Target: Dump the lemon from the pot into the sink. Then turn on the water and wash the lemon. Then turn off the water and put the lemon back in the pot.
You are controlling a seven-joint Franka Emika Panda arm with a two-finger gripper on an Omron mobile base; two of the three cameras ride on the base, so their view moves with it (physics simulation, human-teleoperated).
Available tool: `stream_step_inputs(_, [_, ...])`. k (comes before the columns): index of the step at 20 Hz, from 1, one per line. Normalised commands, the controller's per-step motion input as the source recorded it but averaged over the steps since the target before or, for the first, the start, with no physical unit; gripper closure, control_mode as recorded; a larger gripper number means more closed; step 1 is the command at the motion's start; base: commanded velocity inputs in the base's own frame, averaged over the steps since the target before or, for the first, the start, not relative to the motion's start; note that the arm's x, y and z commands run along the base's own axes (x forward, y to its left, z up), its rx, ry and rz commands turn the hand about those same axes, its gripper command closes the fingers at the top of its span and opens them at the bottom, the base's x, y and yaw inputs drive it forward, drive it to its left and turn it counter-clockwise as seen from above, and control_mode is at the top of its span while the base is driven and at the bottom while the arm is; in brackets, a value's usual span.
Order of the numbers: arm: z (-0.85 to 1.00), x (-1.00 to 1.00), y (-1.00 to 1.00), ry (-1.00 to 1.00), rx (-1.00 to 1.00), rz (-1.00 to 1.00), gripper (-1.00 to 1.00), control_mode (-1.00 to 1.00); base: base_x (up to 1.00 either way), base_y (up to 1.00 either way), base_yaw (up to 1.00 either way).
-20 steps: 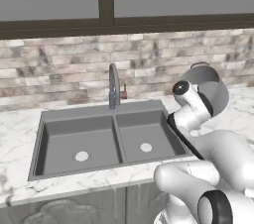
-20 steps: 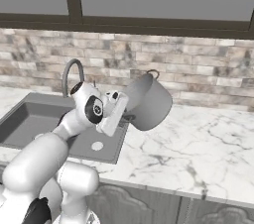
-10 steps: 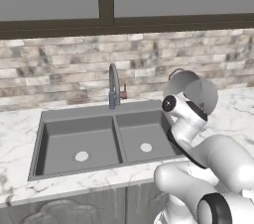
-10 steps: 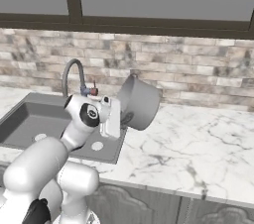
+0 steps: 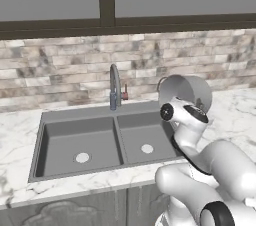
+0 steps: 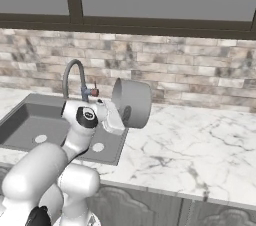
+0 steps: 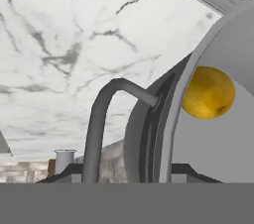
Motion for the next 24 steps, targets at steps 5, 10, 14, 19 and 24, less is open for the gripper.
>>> stream_step_inputs(5, [0.19, 0.28, 0.00, 0.12, -0.32, 0.09, 1.00, -1.00, 0.00, 0.00, 0.00])
stream_step_inputs(10, [0.24, 0.50, 0.01, 0.13, -0.29, 0.01, 1.00, -1.00, 0.00, 0.00, 0.00])
stream_step_inputs(14, [0.03, 0.50, 0.18, 0.15, -0.21, 0.00, 1.00, -1.00, 0.00, 0.00, 0.00])
stream_step_inputs(19, [0.00, 0.50, 0.36, 0.08, -0.07, 0.00, 1.00, -1.00, 0.00, 0.00, 0.00])
stream_step_inputs(24, [0.04, 0.48, 0.29, 0.00, -0.02, 0.00, 1.00, -1.00, 0.00, 0.00, 0.00])
